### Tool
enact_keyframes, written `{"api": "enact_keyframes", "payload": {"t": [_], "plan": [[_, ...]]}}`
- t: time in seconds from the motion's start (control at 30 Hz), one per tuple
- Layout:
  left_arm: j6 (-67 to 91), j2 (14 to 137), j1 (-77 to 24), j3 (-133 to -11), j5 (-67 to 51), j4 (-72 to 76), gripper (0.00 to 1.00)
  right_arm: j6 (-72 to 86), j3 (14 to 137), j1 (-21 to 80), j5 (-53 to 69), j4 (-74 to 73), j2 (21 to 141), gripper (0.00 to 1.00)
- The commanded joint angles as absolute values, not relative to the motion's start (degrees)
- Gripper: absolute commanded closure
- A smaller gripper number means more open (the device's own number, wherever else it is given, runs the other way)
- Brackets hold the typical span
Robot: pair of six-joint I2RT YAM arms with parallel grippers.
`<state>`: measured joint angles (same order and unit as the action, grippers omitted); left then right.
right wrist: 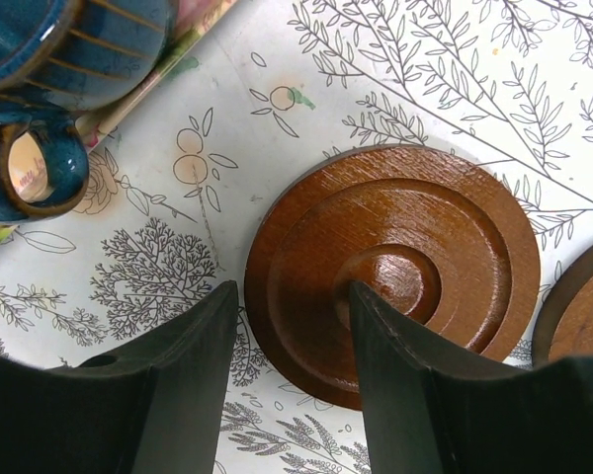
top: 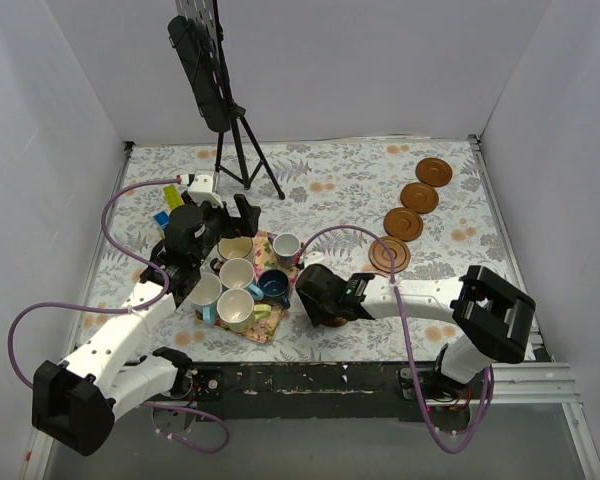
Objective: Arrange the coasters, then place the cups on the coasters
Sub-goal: Move the coaster to the center of the board.
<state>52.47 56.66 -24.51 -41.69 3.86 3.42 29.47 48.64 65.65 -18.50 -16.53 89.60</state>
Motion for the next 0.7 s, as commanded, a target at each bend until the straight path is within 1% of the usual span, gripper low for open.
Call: {"api": "enact_keyframes", "payload": {"t": [0.0,0.13,0.23,0.43,0.67], "plan": [[51.77,55.55,-24.70,-41.66,4.57,3.52,0.02,30.41,49.57,65.83,-21.09,-16.96,90.70,0.44],[51.77,55.28,-24.70,-41.66,4.66,3.52,0.02,30.94,48.96,65.83,-20.30,-16.61,91.75,0.44],[51.77,55.20,-24.70,-41.66,4.66,3.52,0.02,31.55,48.78,65.83,-19.86,-17.49,92.11,0.48],[51.85,55.02,-24.70,-41.75,4.57,3.52,0.02,32.96,46.41,65.83,-18.55,-20.12,89.04,0.54],[51.77,55.02,-24.70,-41.75,4.31,3.52,0.02,33.84,42.28,66.44,-13.37,-21.53,85.43,0.56]]}}
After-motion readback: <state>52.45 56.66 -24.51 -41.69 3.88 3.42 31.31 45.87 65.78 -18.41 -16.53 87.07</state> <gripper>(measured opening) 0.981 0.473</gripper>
